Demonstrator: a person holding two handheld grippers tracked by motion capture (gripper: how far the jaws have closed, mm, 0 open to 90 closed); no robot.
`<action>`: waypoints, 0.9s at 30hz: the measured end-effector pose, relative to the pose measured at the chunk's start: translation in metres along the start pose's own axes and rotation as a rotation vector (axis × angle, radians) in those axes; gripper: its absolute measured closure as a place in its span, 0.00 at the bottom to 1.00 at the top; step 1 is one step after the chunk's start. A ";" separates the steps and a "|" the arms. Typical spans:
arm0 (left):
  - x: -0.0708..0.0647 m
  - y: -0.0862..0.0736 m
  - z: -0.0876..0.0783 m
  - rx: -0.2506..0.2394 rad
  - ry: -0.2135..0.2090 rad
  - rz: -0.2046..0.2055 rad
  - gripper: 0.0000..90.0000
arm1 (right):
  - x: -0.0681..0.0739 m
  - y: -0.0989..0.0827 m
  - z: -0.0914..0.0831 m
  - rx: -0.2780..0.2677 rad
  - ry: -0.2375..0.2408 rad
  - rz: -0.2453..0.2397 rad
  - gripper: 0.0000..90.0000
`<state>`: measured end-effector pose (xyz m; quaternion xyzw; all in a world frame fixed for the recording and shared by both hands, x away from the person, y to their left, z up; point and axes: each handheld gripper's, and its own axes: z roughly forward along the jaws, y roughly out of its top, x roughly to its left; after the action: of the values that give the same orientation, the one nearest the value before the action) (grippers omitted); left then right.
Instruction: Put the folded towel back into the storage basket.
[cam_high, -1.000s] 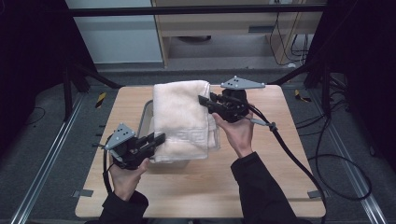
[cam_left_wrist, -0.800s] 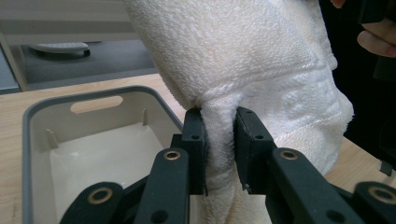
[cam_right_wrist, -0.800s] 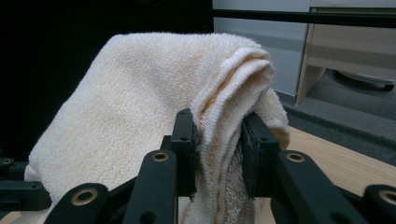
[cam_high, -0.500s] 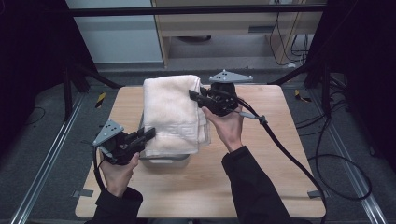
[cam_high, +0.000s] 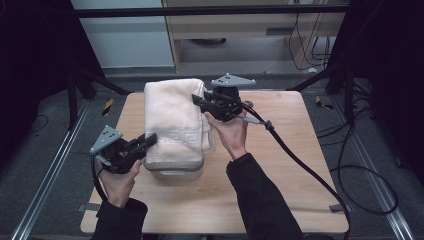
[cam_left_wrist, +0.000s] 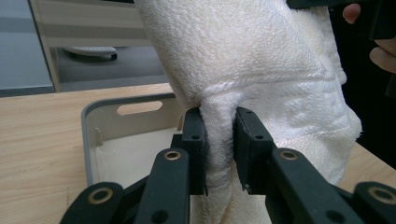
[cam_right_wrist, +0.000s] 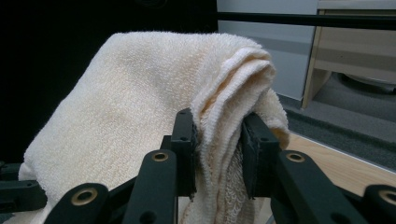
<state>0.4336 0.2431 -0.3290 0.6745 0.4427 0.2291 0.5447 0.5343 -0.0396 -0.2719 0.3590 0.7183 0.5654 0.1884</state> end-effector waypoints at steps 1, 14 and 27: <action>0.003 -0.001 0.001 0.005 0.008 -0.001 0.83 | 0.000 -0.001 0.003 0.003 -0.001 0.001 0.78; 0.021 -0.008 0.010 0.047 0.043 -0.003 0.83 | -0.002 -0.012 0.031 0.039 -0.018 0.023 0.78; 0.037 -0.021 0.025 0.101 0.083 -0.012 0.83 | -0.005 -0.032 0.062 0.086 -0.047 0.039 0.78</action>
<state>0.4647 0.2618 -0.3622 0.6884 0.4799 0.2312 0.4924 0.5699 -0.0049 -0.3207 0.3938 0.7302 0.5289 0.1786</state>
